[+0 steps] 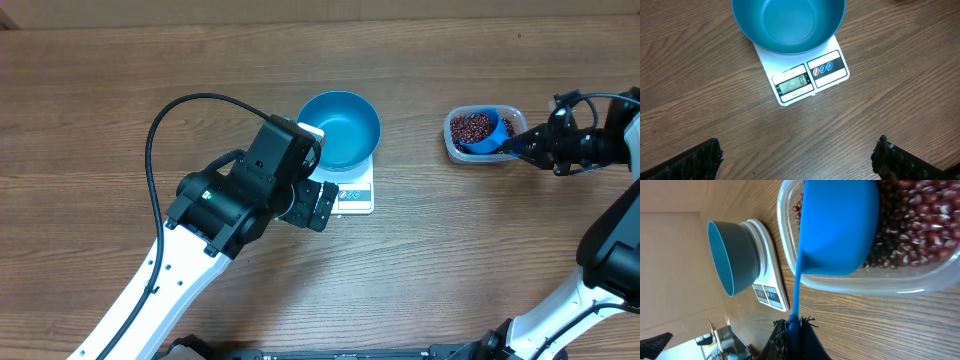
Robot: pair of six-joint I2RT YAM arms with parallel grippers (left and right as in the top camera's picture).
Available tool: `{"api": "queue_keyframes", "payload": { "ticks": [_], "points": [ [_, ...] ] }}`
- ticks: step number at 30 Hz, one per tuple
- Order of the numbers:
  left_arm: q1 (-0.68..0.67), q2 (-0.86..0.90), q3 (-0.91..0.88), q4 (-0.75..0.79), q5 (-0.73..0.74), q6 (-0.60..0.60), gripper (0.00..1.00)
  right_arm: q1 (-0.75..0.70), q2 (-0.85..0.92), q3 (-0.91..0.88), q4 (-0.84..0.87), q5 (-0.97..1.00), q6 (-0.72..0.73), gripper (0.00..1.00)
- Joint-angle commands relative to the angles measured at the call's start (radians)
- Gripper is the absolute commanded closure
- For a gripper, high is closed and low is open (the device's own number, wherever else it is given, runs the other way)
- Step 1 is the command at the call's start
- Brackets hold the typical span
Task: Scoop item into bowl and weigh 150g on scale
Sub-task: 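Drag the scoop through the beans with the right gripper to fill it, then lift the filled scoop with the right gripper toward the teal bowl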
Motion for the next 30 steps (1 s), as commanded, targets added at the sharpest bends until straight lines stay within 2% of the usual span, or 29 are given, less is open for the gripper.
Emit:
{"api": "queue_keyframes", "payload": {
  "ticks": [1, 23, 30],
  "points": [
    [0.006, -0.004, 0.003, 0.000, 0.004, -0.011, 0.01, -0.024, -0.001, -0.005, 0.000, -0.051, -0.021, 0.96],
    [0.006, -0.004, 0.003, 0.000, 0.004, -0.011, 0.00, -0.079, -0.001, -0.005, -0.034, -0.113, -0.076, 0.96],
    [0.006, -0.004, 0.003, 0.000, 0.004, -0.010, 0.00, -0.137, -0.001, -0.005, -0.108, -0.205, -0.203, 0.96]
  ]
}}
